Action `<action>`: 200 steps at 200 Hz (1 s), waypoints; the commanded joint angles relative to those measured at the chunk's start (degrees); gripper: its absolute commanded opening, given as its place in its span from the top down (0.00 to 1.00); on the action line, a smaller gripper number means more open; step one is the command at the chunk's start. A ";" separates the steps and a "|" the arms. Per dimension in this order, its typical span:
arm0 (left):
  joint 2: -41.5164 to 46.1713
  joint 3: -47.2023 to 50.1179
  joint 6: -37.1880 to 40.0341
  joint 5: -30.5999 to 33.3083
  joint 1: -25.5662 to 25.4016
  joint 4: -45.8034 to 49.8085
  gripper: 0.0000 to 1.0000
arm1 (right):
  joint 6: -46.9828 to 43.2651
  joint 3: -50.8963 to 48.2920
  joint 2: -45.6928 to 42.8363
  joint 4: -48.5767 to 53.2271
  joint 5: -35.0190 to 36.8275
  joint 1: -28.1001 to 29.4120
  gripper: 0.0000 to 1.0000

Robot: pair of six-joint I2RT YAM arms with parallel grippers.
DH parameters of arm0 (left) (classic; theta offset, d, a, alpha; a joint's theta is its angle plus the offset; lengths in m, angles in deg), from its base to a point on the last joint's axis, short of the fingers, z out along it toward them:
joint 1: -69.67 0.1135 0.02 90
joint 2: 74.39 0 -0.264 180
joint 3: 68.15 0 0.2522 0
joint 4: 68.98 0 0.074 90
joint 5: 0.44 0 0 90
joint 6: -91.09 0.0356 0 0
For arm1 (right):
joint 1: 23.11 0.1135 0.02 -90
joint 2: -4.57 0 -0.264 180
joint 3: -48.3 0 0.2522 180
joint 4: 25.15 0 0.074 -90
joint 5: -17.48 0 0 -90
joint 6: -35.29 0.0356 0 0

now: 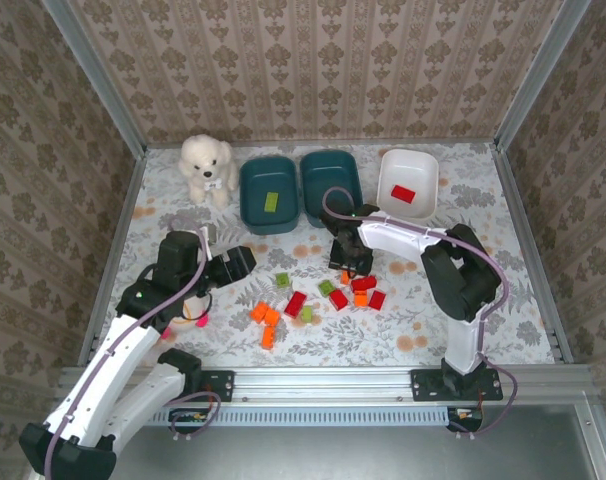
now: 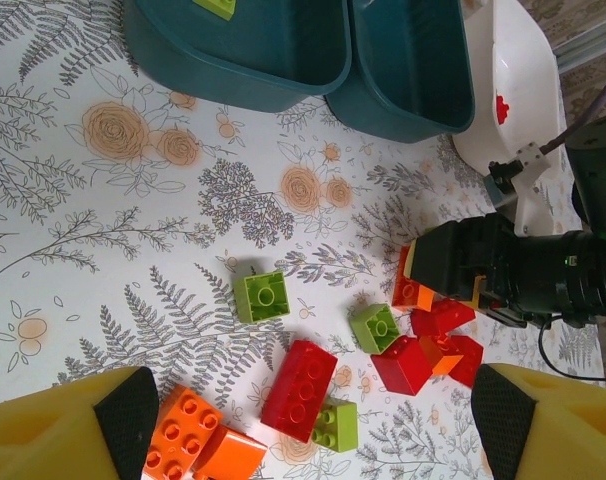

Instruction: Sort the legos into containers by color

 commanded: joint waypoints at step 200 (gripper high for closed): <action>-26.44 -21.22 1.44 -2.50 2.09 -12.26 0.14 | -17.12 37.16 10.64 3.69 5.22 -5.77 0.83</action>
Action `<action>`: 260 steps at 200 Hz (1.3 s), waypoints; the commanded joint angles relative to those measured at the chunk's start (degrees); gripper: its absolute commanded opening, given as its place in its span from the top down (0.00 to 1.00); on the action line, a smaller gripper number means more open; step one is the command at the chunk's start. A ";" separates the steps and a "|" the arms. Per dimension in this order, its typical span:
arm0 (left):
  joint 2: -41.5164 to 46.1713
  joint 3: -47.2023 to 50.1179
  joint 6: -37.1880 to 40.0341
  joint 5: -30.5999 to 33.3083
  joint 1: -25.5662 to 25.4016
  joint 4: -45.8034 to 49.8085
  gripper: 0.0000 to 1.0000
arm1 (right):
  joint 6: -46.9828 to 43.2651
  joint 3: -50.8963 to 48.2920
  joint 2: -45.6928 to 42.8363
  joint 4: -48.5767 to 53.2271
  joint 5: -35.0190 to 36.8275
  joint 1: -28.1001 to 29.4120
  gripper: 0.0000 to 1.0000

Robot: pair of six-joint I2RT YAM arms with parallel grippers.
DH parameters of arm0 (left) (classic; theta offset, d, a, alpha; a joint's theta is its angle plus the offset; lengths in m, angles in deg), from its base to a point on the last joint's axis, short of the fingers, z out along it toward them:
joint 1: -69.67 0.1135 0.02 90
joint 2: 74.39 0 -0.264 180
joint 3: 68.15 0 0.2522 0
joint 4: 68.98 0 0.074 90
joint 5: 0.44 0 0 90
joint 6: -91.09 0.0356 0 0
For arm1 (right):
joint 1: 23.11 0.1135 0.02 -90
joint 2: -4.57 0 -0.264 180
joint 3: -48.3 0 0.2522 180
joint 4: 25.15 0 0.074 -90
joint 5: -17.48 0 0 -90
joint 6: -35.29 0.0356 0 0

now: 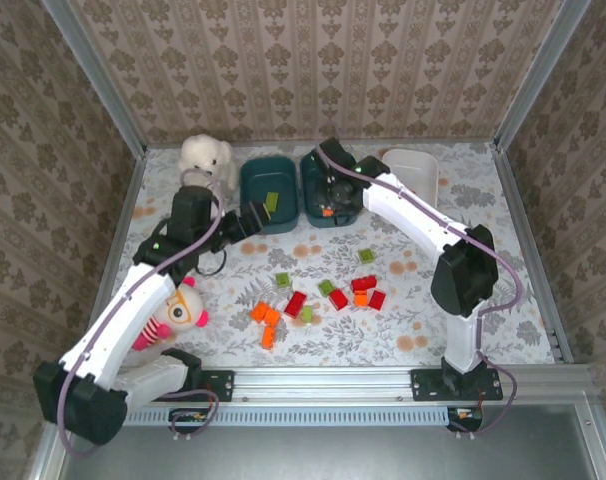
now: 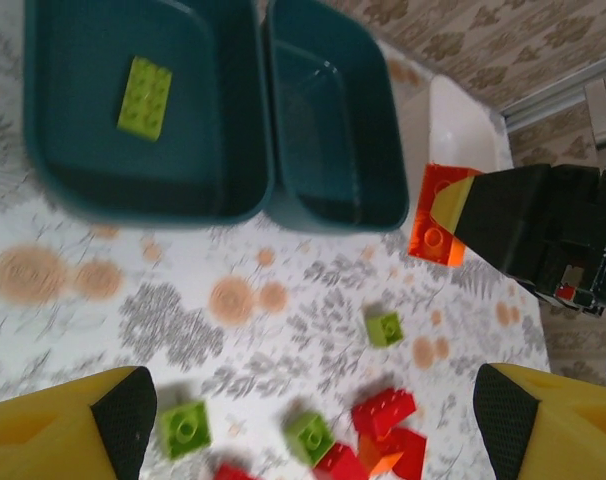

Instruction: Sort the legos into containers by color

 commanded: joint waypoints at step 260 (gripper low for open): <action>-20.34 -16.67 7.39 -6.92 4.32 -0.47 0.15 | -4.44 40.81 32.34 8.60 -13.82 -11.71 0.44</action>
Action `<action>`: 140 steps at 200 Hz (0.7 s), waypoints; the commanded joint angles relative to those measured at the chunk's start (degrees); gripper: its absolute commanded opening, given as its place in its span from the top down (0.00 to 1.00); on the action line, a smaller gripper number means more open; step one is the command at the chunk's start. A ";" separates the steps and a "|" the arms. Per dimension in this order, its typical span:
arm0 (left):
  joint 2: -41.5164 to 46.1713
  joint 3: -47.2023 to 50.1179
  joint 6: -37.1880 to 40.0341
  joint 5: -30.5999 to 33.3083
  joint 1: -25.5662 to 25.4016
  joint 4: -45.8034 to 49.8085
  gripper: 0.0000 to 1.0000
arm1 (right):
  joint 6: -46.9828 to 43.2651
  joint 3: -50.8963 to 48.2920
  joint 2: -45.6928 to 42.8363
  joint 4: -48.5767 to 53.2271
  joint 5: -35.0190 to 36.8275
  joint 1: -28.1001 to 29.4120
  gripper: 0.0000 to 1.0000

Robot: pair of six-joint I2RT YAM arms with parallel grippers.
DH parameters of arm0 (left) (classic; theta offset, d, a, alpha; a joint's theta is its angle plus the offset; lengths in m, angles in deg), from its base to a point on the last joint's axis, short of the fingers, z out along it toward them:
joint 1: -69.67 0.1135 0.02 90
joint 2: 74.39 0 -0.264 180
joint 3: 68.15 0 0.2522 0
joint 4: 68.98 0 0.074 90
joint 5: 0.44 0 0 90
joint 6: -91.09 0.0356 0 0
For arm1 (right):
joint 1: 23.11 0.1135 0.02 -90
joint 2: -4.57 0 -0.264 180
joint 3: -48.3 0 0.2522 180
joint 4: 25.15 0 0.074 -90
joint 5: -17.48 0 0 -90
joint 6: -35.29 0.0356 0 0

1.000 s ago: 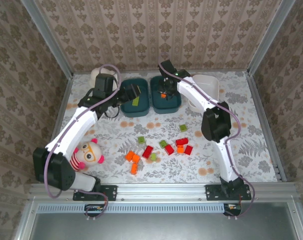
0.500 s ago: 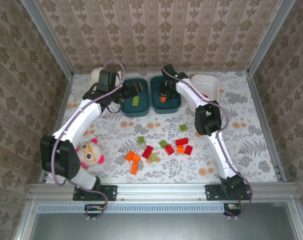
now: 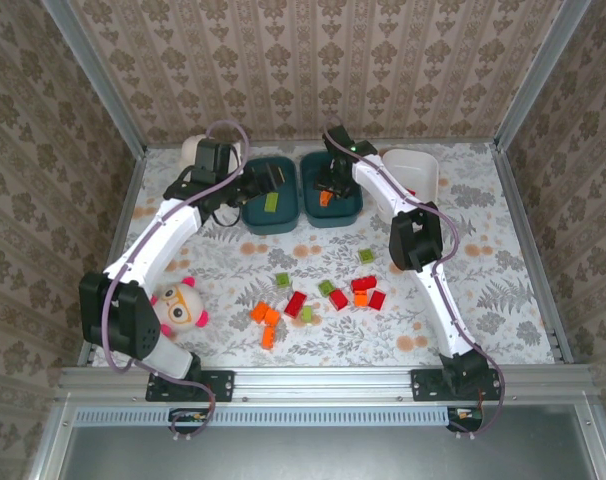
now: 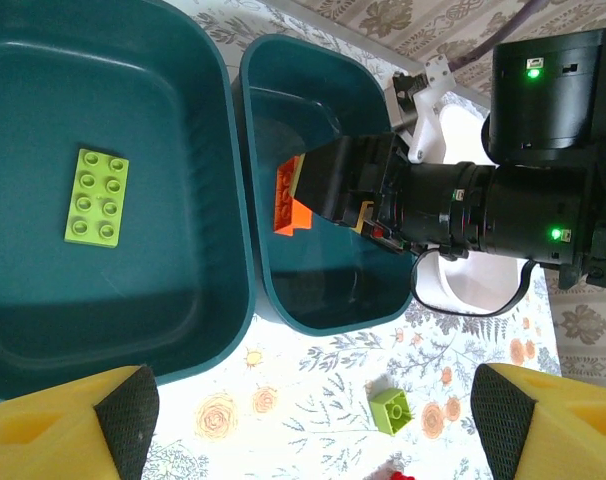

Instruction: Sort the legos into containers by color

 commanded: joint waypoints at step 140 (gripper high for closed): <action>14.04 14.39 5.80 6.48 -14.11 12.68 0.18 | -5.86 -74.49 -74.74 -29.36 12.54 9.58 0.43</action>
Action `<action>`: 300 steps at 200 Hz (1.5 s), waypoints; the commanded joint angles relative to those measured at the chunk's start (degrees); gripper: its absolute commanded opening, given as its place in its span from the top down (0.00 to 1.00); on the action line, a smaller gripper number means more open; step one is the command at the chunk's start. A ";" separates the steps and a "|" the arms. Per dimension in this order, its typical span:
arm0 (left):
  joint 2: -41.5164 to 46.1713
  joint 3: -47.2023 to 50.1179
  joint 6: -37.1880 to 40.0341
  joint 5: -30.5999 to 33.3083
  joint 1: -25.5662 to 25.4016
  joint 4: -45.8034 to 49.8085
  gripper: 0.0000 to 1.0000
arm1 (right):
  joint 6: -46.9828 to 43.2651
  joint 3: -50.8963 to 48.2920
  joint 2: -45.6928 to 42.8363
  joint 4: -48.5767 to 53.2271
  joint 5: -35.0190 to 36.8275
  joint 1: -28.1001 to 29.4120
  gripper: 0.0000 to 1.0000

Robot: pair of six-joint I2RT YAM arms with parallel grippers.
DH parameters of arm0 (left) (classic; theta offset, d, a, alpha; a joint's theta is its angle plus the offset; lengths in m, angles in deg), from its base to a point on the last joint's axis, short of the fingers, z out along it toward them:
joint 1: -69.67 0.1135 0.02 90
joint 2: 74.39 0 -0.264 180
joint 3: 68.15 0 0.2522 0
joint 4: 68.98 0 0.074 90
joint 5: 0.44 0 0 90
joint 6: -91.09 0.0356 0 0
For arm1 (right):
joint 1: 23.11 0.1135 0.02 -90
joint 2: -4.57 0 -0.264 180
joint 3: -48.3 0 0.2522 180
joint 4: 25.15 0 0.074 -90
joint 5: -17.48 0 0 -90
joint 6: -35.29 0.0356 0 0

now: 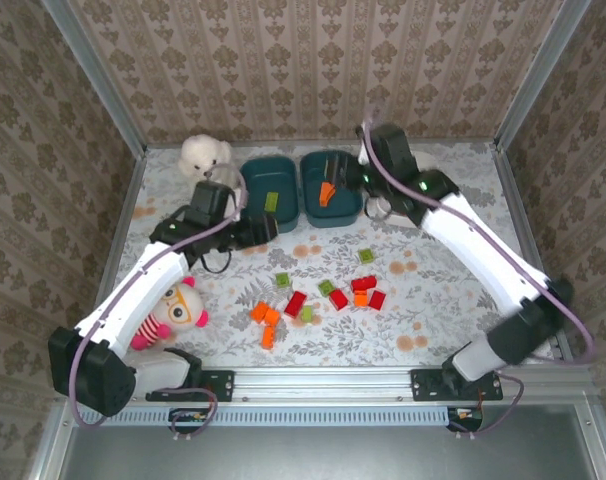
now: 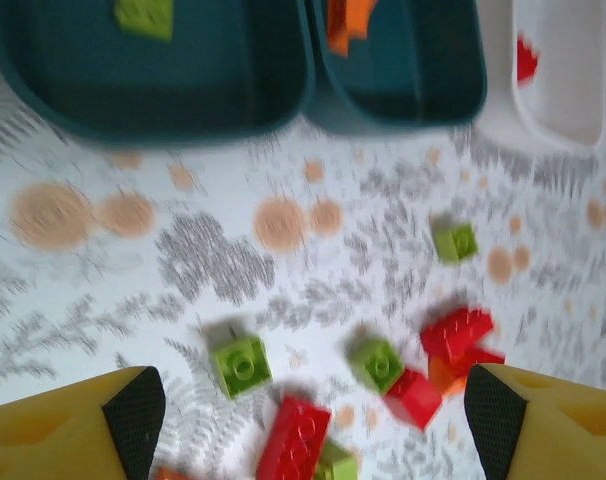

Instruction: Sort the legos into containers by color

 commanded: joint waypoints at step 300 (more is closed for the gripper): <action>-74.78 -69.29 -29.50 16.98 -27.48 20.69 0.67 | 8.63 -29.05 -51.35 29.94 8.55 0.37 0.38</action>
